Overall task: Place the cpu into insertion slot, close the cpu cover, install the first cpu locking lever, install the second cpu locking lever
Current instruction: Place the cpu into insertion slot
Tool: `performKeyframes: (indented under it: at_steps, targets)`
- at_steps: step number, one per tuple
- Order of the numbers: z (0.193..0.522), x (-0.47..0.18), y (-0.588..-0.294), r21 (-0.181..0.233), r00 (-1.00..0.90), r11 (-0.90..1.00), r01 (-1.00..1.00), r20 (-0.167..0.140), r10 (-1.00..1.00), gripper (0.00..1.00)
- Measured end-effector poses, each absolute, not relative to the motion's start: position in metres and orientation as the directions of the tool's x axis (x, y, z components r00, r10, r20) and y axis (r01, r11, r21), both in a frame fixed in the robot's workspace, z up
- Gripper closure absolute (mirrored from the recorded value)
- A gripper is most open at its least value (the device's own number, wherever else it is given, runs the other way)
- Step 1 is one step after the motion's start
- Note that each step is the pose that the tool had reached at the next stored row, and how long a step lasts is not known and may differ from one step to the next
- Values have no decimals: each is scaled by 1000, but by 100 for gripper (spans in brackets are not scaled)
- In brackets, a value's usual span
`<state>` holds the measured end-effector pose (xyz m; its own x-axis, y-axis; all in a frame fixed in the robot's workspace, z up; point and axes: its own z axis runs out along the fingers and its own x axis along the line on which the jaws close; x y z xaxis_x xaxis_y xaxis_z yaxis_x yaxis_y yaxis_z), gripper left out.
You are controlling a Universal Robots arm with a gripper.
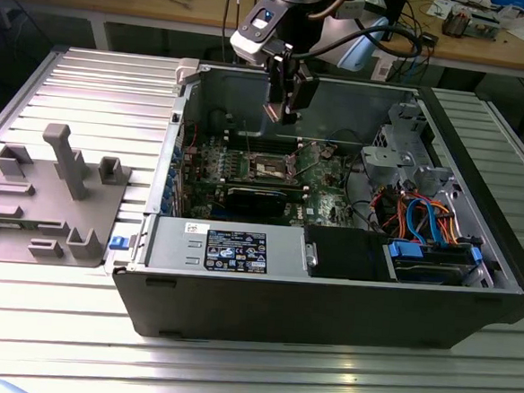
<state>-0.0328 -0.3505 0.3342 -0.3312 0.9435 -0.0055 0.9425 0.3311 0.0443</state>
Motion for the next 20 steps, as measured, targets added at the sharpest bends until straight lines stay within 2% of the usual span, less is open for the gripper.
performKeyframes:
  at_steps: [20]
  targets:
    - [334,-33,-350,44,-283,283,958,-6,959,46]
